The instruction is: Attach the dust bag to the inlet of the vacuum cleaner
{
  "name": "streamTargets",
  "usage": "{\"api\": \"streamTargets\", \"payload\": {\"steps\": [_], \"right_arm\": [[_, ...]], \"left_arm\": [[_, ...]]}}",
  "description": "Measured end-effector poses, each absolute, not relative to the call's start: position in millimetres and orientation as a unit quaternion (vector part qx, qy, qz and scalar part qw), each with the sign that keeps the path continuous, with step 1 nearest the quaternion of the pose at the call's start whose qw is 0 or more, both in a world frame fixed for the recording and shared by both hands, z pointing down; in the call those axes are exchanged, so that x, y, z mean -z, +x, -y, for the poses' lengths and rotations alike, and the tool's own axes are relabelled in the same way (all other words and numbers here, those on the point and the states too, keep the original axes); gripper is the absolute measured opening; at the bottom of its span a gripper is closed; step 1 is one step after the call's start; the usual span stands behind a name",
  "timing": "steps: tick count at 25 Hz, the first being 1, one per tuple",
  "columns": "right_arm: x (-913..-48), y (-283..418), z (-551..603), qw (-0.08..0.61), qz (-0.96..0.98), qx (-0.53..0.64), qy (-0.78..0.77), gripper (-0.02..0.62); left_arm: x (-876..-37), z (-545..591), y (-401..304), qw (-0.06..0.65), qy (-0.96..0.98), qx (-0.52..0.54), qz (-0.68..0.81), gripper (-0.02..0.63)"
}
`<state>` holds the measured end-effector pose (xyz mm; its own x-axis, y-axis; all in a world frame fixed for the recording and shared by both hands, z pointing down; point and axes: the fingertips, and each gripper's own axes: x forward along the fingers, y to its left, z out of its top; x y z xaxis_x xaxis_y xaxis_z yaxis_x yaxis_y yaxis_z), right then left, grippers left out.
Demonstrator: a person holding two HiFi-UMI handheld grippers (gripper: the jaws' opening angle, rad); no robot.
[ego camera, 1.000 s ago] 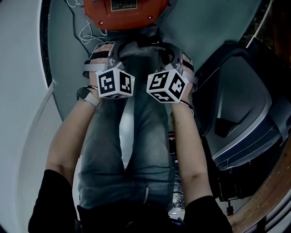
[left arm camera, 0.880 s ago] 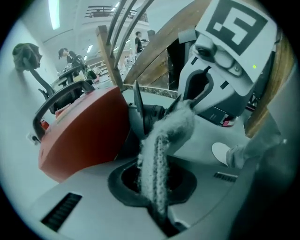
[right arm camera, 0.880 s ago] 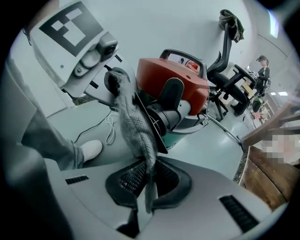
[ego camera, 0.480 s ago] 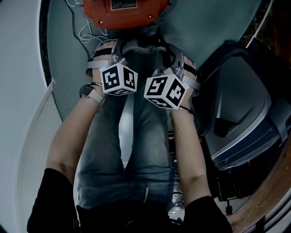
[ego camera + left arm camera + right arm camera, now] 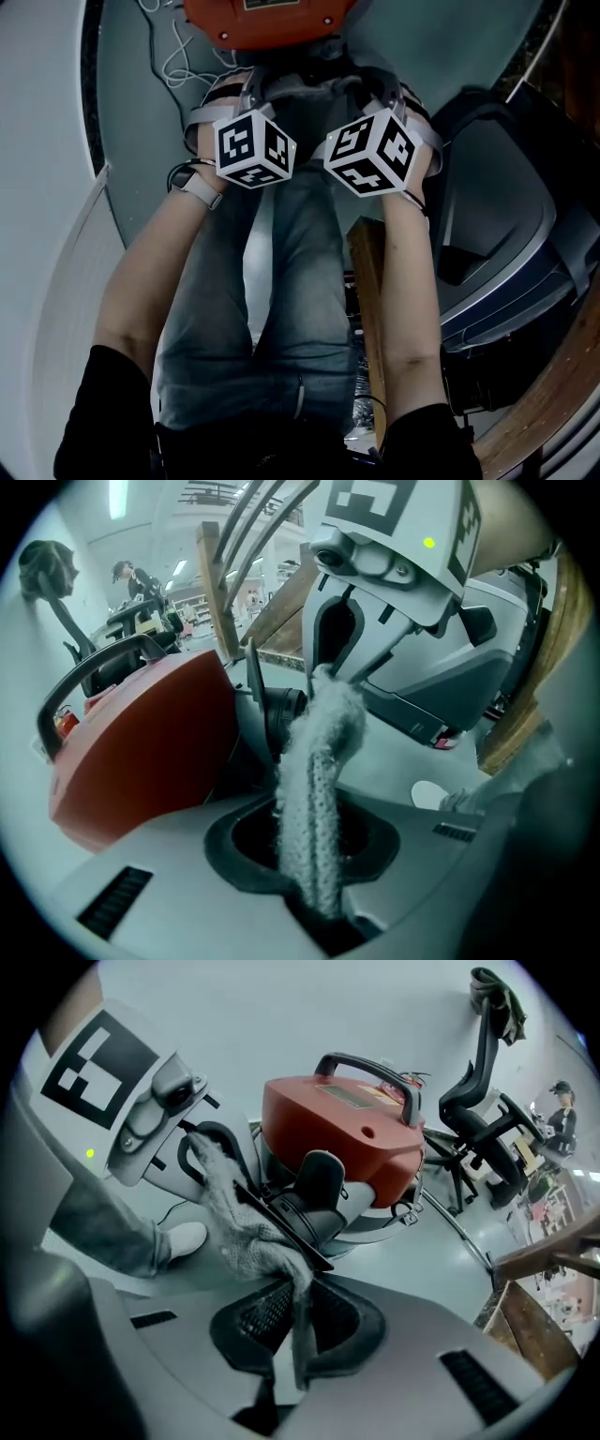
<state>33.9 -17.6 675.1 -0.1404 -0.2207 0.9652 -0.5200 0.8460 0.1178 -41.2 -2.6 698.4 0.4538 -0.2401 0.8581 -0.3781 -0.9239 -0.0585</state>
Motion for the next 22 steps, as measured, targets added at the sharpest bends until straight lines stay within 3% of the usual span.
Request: {"api": "streamTargets", "payload": {"steps": [3,8,12,18,22], "right_arm": [[-677.8,34.2,16.7,0.600,0.750,-0.140,0.243,0.037],[-681.7,37.8,8.0,0.573,0.751,-0.211,0.253,0.037],[-675.0,40.0,10.0,0.576,0.757,-0.184,0.249,0.038],[-672.8,45.8,25.2,0.574,0.759,-0.221,0.215,0.038],[-677.9,44.1,28.0,0.564,0.757,-0.286,0.164,0.038]], "left_arm": [[-699.7,9.3,-43.4,0.114,0.848,-0.482,0.188,0.095],[-700.3,17.1,-45.3,0.247,0.834,-0.436,0.230,0.055],[-701.4,21.3,-43.1,0.344,0.812,-0.396,0.254,0.046],[-702.4,13.9,-33.7,0.319,0.818,-0.426,0.220,0.048],[-702.2,12.6,-35.4,0.340,0.815,-0.416,0.217,0.106]]}}
